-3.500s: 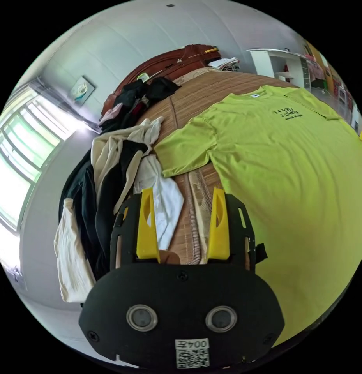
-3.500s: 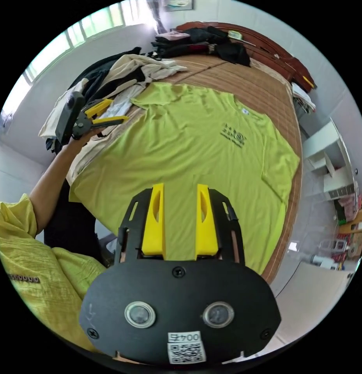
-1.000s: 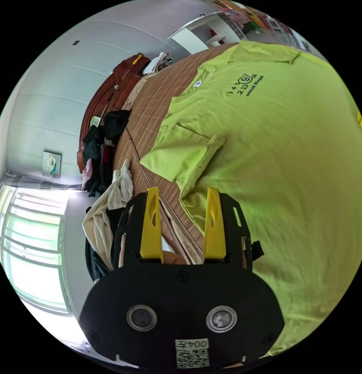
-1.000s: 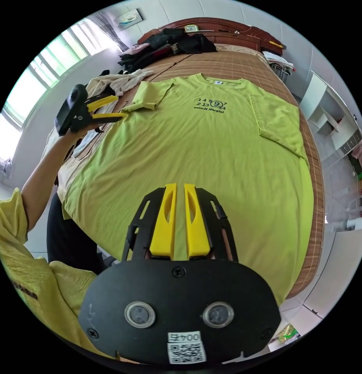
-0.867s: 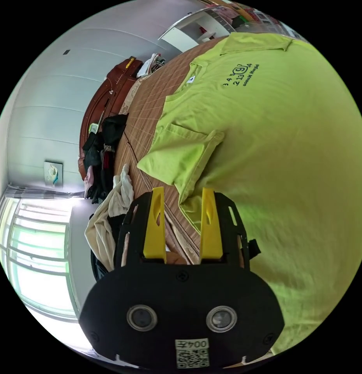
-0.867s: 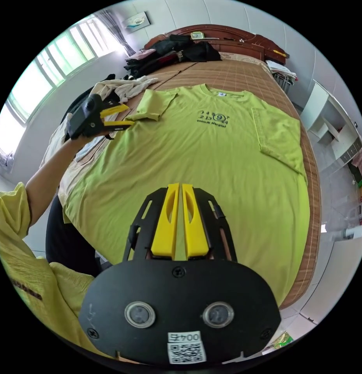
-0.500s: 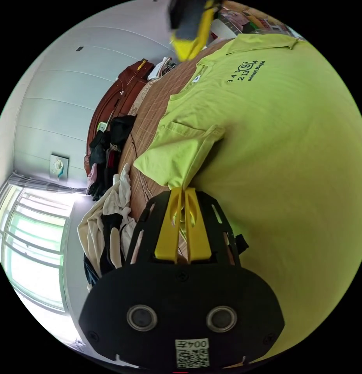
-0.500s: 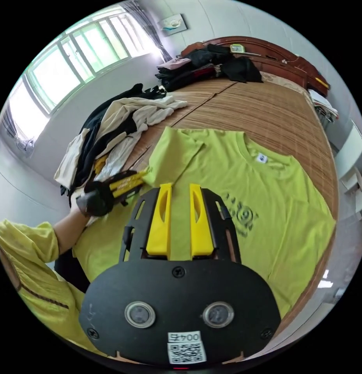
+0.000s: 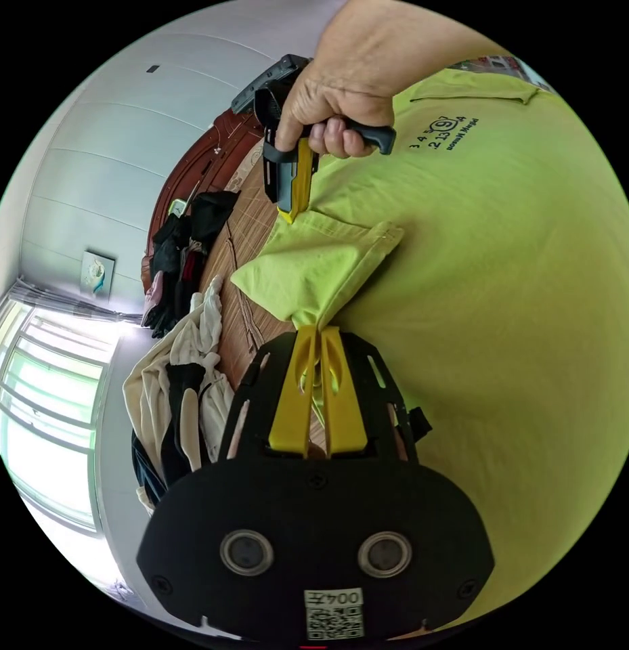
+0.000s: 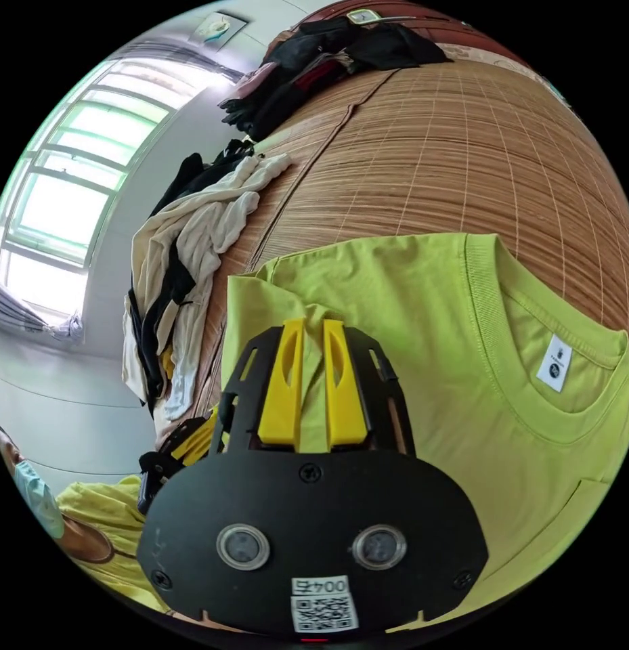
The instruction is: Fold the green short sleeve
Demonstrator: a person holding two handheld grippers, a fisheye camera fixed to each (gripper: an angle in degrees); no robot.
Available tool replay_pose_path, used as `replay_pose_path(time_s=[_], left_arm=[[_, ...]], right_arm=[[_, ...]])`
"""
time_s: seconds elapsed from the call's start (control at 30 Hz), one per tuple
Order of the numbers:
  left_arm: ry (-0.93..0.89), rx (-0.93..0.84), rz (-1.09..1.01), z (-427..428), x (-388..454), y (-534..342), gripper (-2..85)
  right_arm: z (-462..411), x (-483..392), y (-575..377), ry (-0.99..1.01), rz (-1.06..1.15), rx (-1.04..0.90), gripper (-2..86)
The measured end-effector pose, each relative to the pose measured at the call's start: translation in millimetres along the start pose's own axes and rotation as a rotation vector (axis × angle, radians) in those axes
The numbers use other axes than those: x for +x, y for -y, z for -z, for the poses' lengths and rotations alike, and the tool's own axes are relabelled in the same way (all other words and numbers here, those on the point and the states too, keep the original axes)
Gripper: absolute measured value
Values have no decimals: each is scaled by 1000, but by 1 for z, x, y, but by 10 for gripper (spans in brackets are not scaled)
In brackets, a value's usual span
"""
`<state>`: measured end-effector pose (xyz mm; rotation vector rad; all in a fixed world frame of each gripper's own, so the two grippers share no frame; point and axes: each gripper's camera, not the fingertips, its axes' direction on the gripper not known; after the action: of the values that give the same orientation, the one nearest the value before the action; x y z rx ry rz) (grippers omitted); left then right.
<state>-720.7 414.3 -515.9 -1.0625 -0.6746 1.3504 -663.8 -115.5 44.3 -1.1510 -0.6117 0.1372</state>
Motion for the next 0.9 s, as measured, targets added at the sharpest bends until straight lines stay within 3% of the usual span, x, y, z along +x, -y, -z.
replay_pose_path(time_s=[0.07, 0.23, 0.33, 0.43, 0.73, 0.8, 0.9], left_arm=[[3, -2, 1, -1, 0, -2, 7], [-1, -15, 18, -6, -3, -5, 7], [9, -12, 10, -8, -1, -8, 6], [12, -11, 8, -10, -1, -10, 6], [-8, -4, 25, -17, -7, -17, 6], [8, -10, 19, -17, -6, -17, 7], [19, -16, 12, -18, -6, -16, 8]], right_arm=[[0, -7, -3, 16, 8, 18, 19], [33, -22, -41, -314, -104, 182, 20], [21, -23, -47, -320, -67, 96, 59], [43, -32, -56, -332, -38, 186, 71], [52, -36, -164, 151, -122, 120, 88], [44, -41, -185, 207, -144, 112, 100], [33, -66, -192, 122, -87, 92, 109]])
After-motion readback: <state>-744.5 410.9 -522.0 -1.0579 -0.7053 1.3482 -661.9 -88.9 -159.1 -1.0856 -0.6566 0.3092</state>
